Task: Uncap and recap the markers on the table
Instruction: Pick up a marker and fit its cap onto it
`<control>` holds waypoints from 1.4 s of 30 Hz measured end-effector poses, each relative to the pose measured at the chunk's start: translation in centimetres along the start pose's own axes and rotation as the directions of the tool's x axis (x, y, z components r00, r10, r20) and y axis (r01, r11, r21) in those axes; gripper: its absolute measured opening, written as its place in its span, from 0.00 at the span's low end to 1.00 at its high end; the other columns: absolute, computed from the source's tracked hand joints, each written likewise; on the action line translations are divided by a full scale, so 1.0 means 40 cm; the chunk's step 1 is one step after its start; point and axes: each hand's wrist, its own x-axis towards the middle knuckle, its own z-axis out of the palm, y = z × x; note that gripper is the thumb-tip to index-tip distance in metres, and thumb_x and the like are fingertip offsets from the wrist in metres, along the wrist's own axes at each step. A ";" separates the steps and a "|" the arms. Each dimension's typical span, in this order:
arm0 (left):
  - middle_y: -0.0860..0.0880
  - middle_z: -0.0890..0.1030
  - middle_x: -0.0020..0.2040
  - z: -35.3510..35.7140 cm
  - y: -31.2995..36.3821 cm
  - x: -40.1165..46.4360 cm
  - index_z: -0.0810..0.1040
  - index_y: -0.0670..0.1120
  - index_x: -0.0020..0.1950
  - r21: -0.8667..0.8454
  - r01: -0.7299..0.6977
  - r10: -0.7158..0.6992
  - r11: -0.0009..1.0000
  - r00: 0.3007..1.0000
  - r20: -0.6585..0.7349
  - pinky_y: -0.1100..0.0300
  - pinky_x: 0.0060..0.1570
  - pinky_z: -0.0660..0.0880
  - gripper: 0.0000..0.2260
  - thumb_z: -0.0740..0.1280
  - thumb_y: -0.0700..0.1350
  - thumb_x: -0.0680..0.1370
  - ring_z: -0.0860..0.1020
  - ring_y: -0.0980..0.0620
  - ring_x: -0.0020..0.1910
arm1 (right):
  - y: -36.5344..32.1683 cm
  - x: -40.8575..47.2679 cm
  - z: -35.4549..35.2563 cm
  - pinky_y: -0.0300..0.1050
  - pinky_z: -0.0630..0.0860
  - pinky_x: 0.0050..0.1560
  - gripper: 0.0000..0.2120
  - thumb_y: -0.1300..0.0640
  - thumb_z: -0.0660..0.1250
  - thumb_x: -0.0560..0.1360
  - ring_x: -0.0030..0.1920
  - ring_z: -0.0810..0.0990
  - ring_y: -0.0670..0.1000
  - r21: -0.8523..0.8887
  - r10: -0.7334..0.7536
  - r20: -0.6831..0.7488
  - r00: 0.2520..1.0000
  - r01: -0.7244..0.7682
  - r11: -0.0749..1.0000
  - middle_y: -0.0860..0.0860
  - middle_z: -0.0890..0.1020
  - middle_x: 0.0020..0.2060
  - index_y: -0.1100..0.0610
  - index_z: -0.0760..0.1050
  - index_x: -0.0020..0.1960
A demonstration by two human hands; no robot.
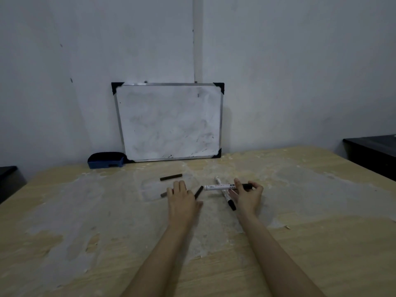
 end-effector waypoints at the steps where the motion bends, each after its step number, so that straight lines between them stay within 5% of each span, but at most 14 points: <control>1: 0.41 0.70 0.61 0.005 0.006 -0.001 0.73 0.40 0.60 0.021 0.020 -0.020 1.000 1.000 0.006 0.49 0.60 0.63 0.16 0.57 0.48 0.78 0.65 0.42 0.62 | -0.003 -0.001 0.000 0.44 0.82 0.38 0.15 0.66 0.67 0.72 0.42 0.79 0.56 -0.008 -0.001 -0.008 1.000 0.001 1.000 0.54 0.76 0.41 0.57 0.62 0.51; 6: 0.42 0.74 0.57 0.022 -0.006 -0.011 0.71 0.42 0.59 -0.082 0.105 -0.113 0.991 0.989 -0.096 0.50 0.57 0.66 0.12 0.54 0.38 0.78 0.70 0.42 0.57 | -0.022 0.003 -0.003 0.34 0.80 0.27 0.16 0.68 0.65 0.73 0.38 0.78 0.53 0.039 -0.018 -0.025 1.000 0.019 0.999 0.59 0.75 0.47 0.57 0.60 0.52; 14: 0.46 0.78 0.55 0.036 -0.035 -0.034 0.73 0.47 0.58 -0.359 0.131 -0.212 0.924 0.957 -0.197 0.53 0.52 0.64 0.10 0.56 0.43 0.79 0.71 0.46 0.55 | -0.017 0.013 0.001 0.53 0.77 0.51 0.15 0.68 0.64 0.74 0.47 0.77 0.58 0.037 -0.020 -0.041 0.999 0.022 0.999 0.61 0.74 0.49 0.57 0.61 0.52; 22: 0.44 0.79 0.53 0.034 -0.041 -0.037 0.75 0.46 0.56 -0.433 0.120 -0.252 0.893 0.931 -0.263 0.55 0.46 0.59 0.09 0.57 0.42 0.79 0.72 0.44 0.54 | -0.016 0.019 0.005 0.57 0.77 0.54 0.15 0.68 0.65 0.73 0.43 0.78 0.56 0.038 -0.033 -0.005 0.999 0.033 0.999 0.55 0.76 0.42 0.57 0.62 0.51; 26: 0.45 0.79 0.53 0.028 -0.034 -0.037 0.75 0.47 0.57 -0.420 0.056 -0.185 0.906 0.944 -0.273 0.58 0.43 0.51 0.10 0.58 0.44 0.79 0.72 0.45 0.54 | -0.010 0.003 0.013 0.54 0.79 0.49 0.14 0.68 0.65 0.73 0.46 0.78 0.58 -0.014 -0.002 0.092 0.996 0.003 1.000 0.60 0.75 0.48 0.57 0.62 0.52; 29: 0.44 0.82 0.49 0.025 -0.013 -0.030 0.76 0.44 0.58 -0.430 -0.052 -0.116 0.901 0.928 -0.355 0.53 0.45 0.64 0.12 0.65 0.44 0.75 0.77 0.43 0.49 | -0.010 -0.015 0.029 0.40 0.82 0.37 0.13 0.67 0.65 0.74 0.47 0.78 0.58 -0.003 0.053 0.200 0.978 -0.054 0.999 0.57 0.76 0.45 0.58 0.63 0.54; 31: 0.42 0.82 0.48 0.028 -0.006 -0.029 0.76 0.41 0.56 -0.485 -0.010 -0.217 0.874 0.887 -0.408 0.50 0.44 0.72 0.14 0.68 0.45 0.73 0.78 0.41 0.48 | -0.019 -0.017 0.037 0.36 0.82 0.31 0.12 0.66 0.64 0.74 0.42 0.79 0.55 0.144 0.146 0.170 0.975 -0.171 0.975 0.57 0.76 0.43 0.61 0.65 0.55; 33: 0.39 0.79 0.52 0.027 -0.012 -0.035 0.73 0.39 0.57 -0.538 0.126 -0.340 0.834 0.885 -0.319 0.47 0.49 0.72 0.15 0.66 0.45 0.74 0.75 0.39 0.53 | -0.023 -0.011 0.038 0.39 0.82 0.39 0.15 0.65 0.63 0.75 0.42 0.79 0.54 0.290 0.238 0.145 0.961 -0.271 0.918 0.61 0.78 0.47 0.68 0.67 0.60; 37: 0.38 0.72 0.61 0.051 -0.034 -0.036 0.68 0.40 0.61 -0.335 0.352 -0.384 0.874 0.923 -0.030 0.50 0.58 0.68 0.17 0.60 0.49 0.77 0.68 0.41 0.61 | -0.027 -0.001 0.029 0.48 0.73 0.59 0.18 0.63 0.62 0.76 0.60 0.75 0.58 0.356 0.344 0.148 0.927 -0.374 0.857 0.64 0.75 0.56 0.74 0.67 0.62; 42: 0.41 0.76 0.59 0.067 -0.042 -0.021 0.73 0.42 0.56 -0.388 0.234 -0.272 0.891 0.961 -0.046 0.52 0.57 0.70 0.09 0.58 0.40 0.78 0.71 0.43 0.58 | -0.018 -0.005 0.025 0.44 0.81 0.39 0.13 0.66 0.65 0.74 0.42 0.79 0.55 0.233 0.218 0.085 0.972 -0.232 0.944 0.59 0.76 0.44 0.61 0.65 0.55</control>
